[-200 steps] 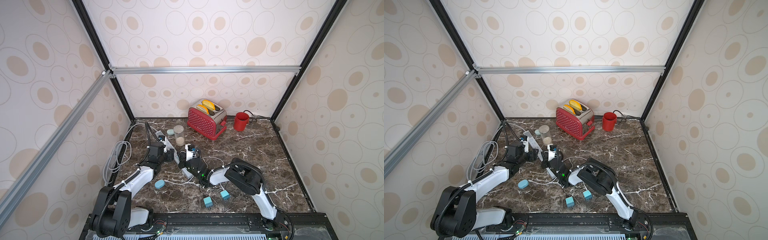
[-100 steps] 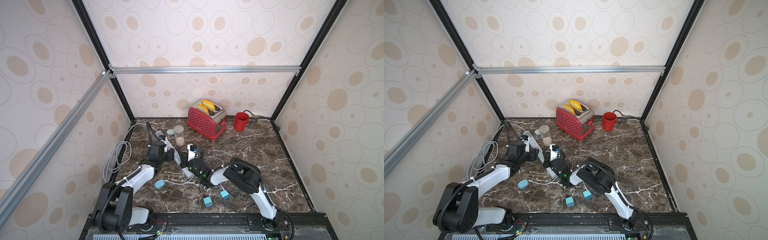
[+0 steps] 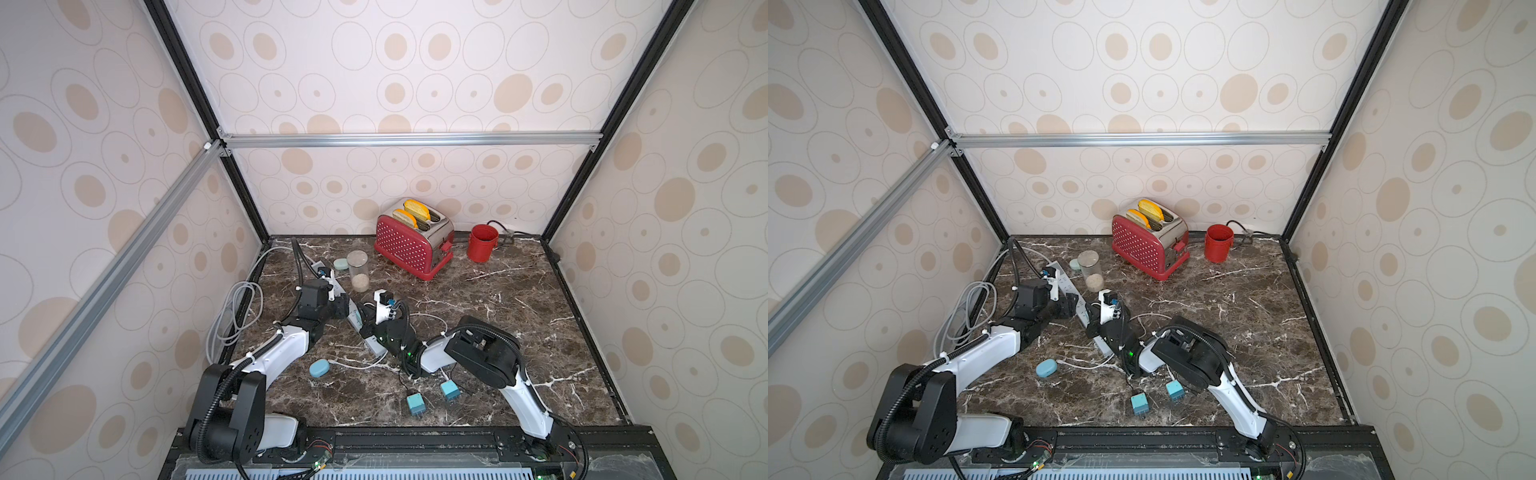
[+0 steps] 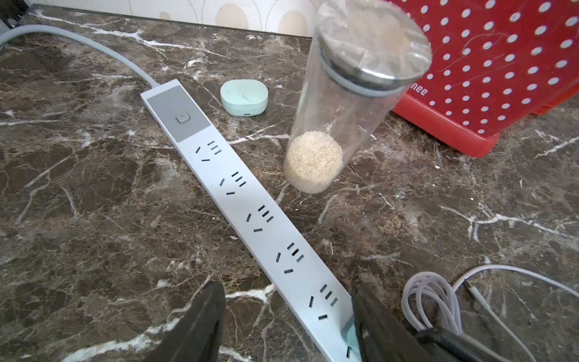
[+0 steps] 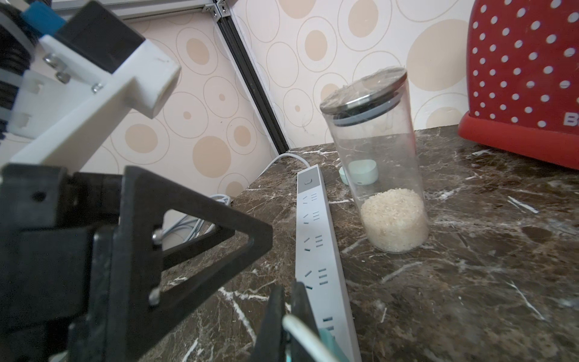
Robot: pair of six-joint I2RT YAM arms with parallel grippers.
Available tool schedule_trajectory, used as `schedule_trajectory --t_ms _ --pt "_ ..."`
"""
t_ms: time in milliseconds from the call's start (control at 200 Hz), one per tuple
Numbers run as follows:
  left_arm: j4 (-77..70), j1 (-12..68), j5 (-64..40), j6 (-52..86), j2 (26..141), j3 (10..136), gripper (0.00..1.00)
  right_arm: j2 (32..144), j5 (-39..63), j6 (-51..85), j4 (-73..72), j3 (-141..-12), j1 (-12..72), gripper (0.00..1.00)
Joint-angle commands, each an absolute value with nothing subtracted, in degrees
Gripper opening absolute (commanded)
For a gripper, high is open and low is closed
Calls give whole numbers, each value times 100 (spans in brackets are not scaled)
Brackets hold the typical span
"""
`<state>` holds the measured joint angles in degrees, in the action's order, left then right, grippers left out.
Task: Charge the bluetooth headset
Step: Insert the plug into the socket, then pick up the plug from the center of the board.
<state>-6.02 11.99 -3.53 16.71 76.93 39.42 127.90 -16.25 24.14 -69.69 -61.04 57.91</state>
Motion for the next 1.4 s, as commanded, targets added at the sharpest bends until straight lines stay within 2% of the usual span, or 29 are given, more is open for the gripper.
schedule_trajectory --t_ms 0,80,125,280,366,576,726,841,911,1142,1257,1392 --pt "-378 1167 -327 1789 7579 4280 66 12998 -1648 2030 -3875 -5611 5774 1" --pt "-251 1165 -301 1761 7516 4371 67 12553 -1601 1720 -3889 -5621 5657 5" --pt "-201 1168 -269 1735 7466 4398 67 12299 -1513 1605 -3757 -5678 5585 12" --pt "125 1157 -29 1571 7286 4578 67 11506 -1224 1441 -3332 -5728 5526 57" --pt "179 1134 91 1549 7195 4606 67 11065 -935 1410 -3292 -5550 5524 65" --pt "269 1135 103 1544 7068 4569 67 9654 -286 1328 -2900 -4805 5454 65" --pt "-6 1239 -746 1146 7057 4406 64 8933 640 1609 -1934 -4568 4967 62" --pt "167 2118 -577 238 7061 4426 66 8482 771 1751 -538 -4651 4583 60" --pt "395 2446 -598 212 7189 4512 66 8185 830 1811 505 -4769 4273 60" --pt "510 2655 -634 764 7189 4344 65 7101 236 1975 3340 -4774 3932 64" --pt "549 2655 -540 722 7046 4303 65 6914 641 2392 4290 -4735 3937 62" --pt "62 2655 -887 648 6894 4068 65 7208 1198 2528 4565 -4548 4205 59"
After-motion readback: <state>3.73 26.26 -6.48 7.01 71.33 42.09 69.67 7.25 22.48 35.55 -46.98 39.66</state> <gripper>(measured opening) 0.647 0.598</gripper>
